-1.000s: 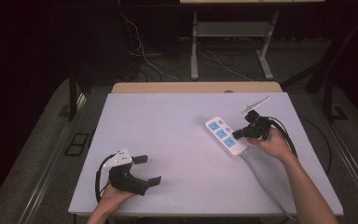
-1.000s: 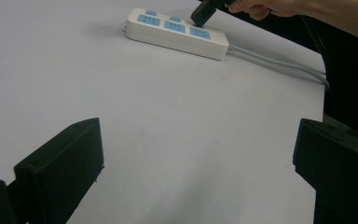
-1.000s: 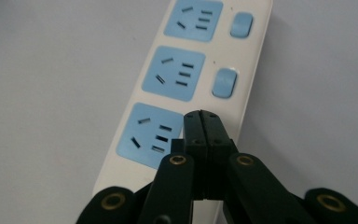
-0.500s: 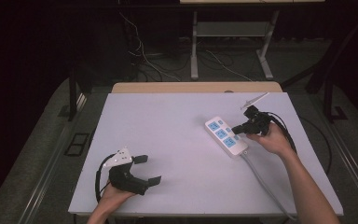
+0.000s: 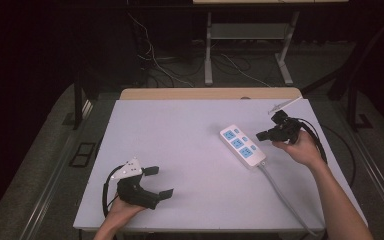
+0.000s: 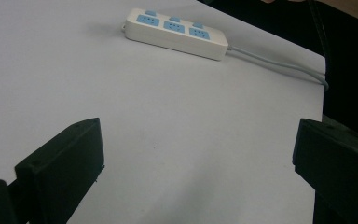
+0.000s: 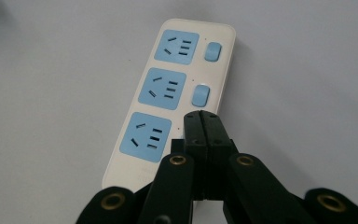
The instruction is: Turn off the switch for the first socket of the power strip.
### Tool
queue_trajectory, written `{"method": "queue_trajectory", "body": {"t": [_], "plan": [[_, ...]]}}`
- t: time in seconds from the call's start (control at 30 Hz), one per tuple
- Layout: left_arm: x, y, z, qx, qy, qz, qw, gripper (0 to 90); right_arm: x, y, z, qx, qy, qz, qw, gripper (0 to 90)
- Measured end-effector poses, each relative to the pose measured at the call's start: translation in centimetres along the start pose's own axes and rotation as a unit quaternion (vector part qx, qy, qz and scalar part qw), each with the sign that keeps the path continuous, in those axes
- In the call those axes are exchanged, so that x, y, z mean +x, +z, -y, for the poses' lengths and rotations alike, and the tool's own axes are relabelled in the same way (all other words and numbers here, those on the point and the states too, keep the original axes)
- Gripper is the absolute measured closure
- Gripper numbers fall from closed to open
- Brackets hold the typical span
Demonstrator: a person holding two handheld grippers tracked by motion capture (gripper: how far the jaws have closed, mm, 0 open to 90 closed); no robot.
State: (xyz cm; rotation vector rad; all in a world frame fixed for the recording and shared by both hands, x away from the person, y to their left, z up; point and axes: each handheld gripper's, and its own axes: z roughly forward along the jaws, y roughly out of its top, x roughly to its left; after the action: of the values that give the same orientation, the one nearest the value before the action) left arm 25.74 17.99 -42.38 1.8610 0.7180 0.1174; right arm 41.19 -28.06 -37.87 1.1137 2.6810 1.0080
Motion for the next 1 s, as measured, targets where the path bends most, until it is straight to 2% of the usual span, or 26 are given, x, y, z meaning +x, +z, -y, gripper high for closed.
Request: {"method": "queue_trajectory", "body": {"t": [0.17, 0.47, 0.77, 0.97, 1.0], "plan": [[0.0, 0.0, 0.0, -0.001, 0.0, 0.0, 1.0, 0.5, -0.1, -1.1, 0.4, -0.009, 0.006, 0.005, 0.9999, 90.0], [-0.1, 0.0, 0.0, -0.002, 0.001, 0.0, 1.0, 0.6, 0.6, -3.8, 1.2, -0.033, 0.021, 0.015, 0.9991, 89.8], [-0.1, -0.2, 0.0, -0.005, -0.001, -0.001, 1.0, 0.8, 1.2, -5.4, 1.9, -0.046, 0.032, 0.022, 0.9982, 89.8], [-0.2, -0.2, 0.0, -0.005, -0.001, -0.001, 1.0, 0.8, 1.6, -6.4, 3.0, -0.063, 0.047, 0.022, 0.9966, 89.6], [-0.2, -0.2, 0.0, -0.006, -0.001, -0.001, 1.0, 0.8, 1.8, -6.6, 3.5, -0.067, 0.055, 0.021, 0.9961, 85.2]]}}
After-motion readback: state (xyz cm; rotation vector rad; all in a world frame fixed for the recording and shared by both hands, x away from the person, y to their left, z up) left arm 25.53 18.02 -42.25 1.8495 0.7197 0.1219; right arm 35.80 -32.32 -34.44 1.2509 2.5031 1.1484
